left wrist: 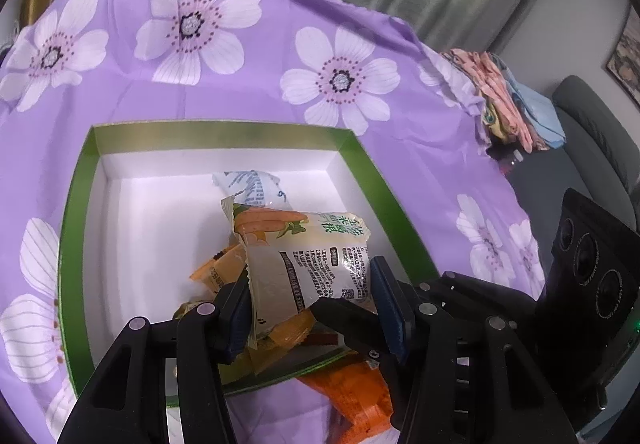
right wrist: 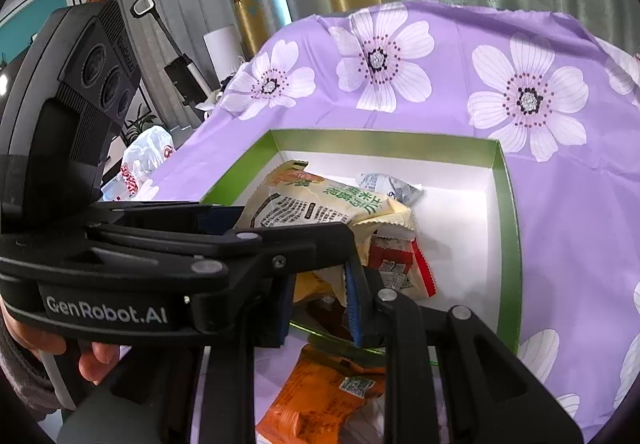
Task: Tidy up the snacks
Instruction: 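Lift the white-and-green packet with the left gripper over the box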
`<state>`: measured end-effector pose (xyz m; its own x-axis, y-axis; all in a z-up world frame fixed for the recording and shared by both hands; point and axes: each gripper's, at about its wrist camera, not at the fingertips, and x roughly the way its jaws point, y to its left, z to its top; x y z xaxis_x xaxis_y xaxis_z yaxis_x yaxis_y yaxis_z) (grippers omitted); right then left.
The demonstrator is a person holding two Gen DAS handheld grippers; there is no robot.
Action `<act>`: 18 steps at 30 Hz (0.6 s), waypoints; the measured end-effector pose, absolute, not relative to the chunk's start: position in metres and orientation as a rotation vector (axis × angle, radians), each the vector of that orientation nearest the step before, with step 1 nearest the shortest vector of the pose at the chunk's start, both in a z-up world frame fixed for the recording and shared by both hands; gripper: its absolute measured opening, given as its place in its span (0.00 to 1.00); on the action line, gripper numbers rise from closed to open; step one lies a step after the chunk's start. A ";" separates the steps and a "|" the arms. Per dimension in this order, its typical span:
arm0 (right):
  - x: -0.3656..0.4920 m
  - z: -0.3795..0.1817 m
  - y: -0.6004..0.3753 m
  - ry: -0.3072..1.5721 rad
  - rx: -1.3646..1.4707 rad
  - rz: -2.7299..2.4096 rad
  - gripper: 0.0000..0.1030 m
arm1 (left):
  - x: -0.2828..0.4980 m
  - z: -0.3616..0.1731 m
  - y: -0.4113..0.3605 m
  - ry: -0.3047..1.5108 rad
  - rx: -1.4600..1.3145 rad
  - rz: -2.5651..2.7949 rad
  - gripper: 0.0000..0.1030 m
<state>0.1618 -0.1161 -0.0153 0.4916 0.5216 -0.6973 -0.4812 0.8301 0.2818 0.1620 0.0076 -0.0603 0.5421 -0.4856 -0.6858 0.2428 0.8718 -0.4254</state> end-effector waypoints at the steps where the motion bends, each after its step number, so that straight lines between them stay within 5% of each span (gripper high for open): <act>1: 0.163 -0.017 -0.115 0.869 0.050 0.608 0.22 | 0.163 -0.062 0.008 0.904 -0.300 -0.438 0.53; 18: 0.170 -0.025 -0.111 0.894 0.048 0.605 0.22 | 0.169 -0.069 0.011 0.920 -0.308 -0.430 0.53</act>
<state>0.1699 -0.1105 -0.0249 0.4717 0.5137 -0.7167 -0.4747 0.8329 0.2845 0.1693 0.0113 -0.0689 0.5311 -0.4825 -0.6965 0.2244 0.8728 -0.4335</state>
